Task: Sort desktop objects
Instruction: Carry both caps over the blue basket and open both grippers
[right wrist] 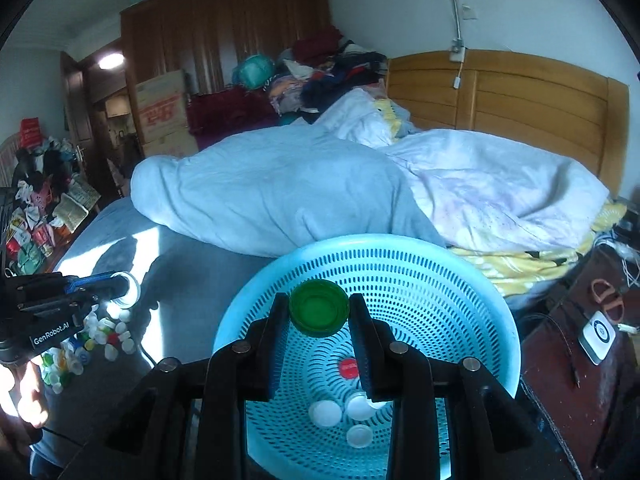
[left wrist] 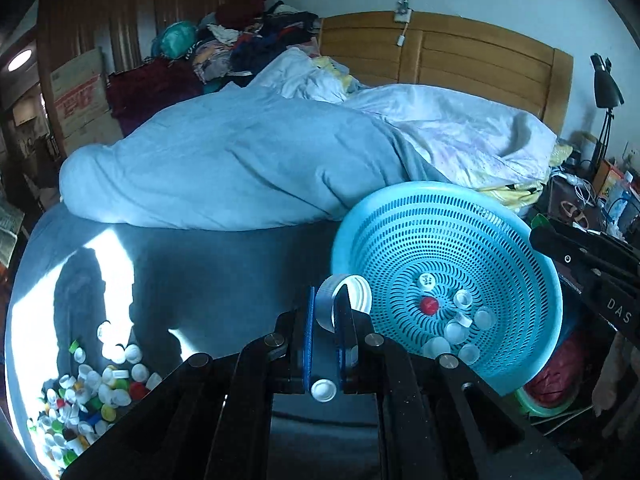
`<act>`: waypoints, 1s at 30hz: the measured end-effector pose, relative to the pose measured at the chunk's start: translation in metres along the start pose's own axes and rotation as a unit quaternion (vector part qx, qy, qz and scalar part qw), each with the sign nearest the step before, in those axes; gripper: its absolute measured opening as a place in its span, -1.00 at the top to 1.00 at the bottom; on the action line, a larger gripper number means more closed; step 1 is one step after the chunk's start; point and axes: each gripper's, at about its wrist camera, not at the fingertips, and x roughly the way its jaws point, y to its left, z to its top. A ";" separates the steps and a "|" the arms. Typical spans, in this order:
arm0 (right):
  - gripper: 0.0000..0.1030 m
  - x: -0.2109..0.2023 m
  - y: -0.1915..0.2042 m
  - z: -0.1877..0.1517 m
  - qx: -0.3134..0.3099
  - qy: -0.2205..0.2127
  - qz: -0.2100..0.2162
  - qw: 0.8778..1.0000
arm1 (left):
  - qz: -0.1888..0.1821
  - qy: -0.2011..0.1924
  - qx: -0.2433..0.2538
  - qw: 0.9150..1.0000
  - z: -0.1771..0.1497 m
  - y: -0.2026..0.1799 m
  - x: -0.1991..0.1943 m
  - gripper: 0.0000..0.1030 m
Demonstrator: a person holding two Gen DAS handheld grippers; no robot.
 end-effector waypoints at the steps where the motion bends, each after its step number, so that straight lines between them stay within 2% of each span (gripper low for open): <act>1: 0.38 0.001 -0.003 -0.001 0.004 0.001 0.000 1.000 | -0.003 0.002 0.008 1.000 0.003 -0.011 0.005 0.87; 8: 0.37 0.006 -0.017 -0.008 0.015 0.004 0.005 1.000 | -0.010 0.012 0.039 0.999 0.020 -0.052 0.023 0.87; 22: 0.35 0.006 -0.021 -0.011 0.018 0.007 0.006 1.000 | -0.006 0.013 0.046 0.999 0.022 -0.060 0.029 0.86; 23: 0.35 0.006 -0.020 -0.011 0.019 0.006 0.006 1.000 | -0.003 0.010 0.044 0.999 0.022 -0.059 0.028 0.80; 24: 0.25 0.006 -0.020 -0.011 0.020 0.006 0.007 1.000 | 0.000 0.011 0.041 0.999 0.022 -0.057 0.027 0.71; 25: 0.08 0.005 -0.020 -0.010 0.021 0.003 0.005 1.000 | 0.002 0.010 0.039 0.999 0.022 -0.055 0.026 0.48; 26: 0.05 0.003 -0.019 -0.010 0.022 0.000 0.004 1.000 | 0.006 0.006 0.039 0.999 0.022 -0.054 0.025 0.25; 28: 0.03 0.001 -0.016 -0.009 0.021 -0.003 0.003 1.000 | 0.014 -0.005 0.035 0.999 0.021 -0.049 0.020 0.15; 30: 0.01 -0.002 -0.011 -0.009 0.020 -0.007 0.007 1.000 | 0.014 -0.003 0.031 0.999 0.018 -0.039 0.017 0.15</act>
